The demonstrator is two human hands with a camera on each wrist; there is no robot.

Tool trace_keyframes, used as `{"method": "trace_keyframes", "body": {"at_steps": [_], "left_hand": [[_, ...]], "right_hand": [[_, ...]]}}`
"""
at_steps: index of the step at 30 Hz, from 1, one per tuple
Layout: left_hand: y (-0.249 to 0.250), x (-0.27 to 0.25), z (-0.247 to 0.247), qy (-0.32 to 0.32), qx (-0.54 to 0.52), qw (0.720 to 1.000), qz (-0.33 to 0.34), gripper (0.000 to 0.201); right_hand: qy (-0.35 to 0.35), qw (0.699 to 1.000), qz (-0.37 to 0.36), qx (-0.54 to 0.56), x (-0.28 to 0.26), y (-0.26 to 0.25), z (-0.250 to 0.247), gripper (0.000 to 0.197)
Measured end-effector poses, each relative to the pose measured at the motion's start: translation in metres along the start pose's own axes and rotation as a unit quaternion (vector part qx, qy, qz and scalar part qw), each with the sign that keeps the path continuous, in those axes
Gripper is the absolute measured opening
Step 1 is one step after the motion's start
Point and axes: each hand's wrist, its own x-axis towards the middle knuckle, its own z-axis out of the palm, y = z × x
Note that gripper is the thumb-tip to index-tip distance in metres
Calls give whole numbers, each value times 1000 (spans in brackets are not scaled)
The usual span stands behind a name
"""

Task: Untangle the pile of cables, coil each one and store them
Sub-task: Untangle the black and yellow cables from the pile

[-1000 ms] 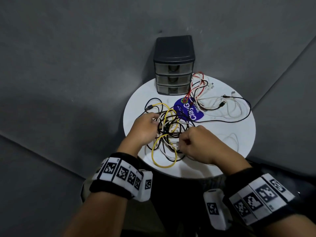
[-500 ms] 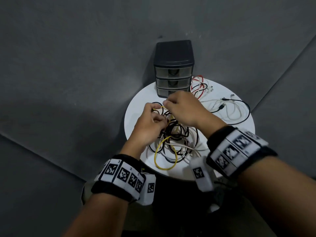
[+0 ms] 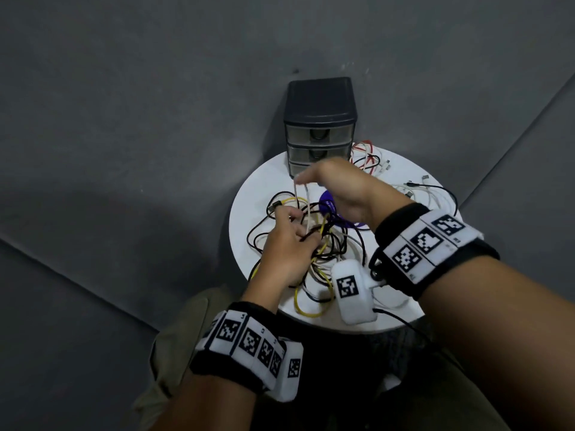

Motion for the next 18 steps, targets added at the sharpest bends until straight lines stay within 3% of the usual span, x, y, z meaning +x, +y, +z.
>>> {"method": "trace_keyframes", "body": {"at_steps": [4,9,15,18], "left_hand": [[-3,4,2,-6,-8,1000,-10,26],[0,5,0,-13,-22,1000,-12,25],[8,1,-4,-23,-26,999,-18,27],[14,2,-9,-52,-23,997,-51,37]], "right_hand": [[33,992,-38,114,-11,-29,-9,5],[23,974,-96,206,-30,-53,-23,15],[36,924,-238,298,-45,-55,-28,23],[45,923,-247,292,-48,-46,-31,23]]}}
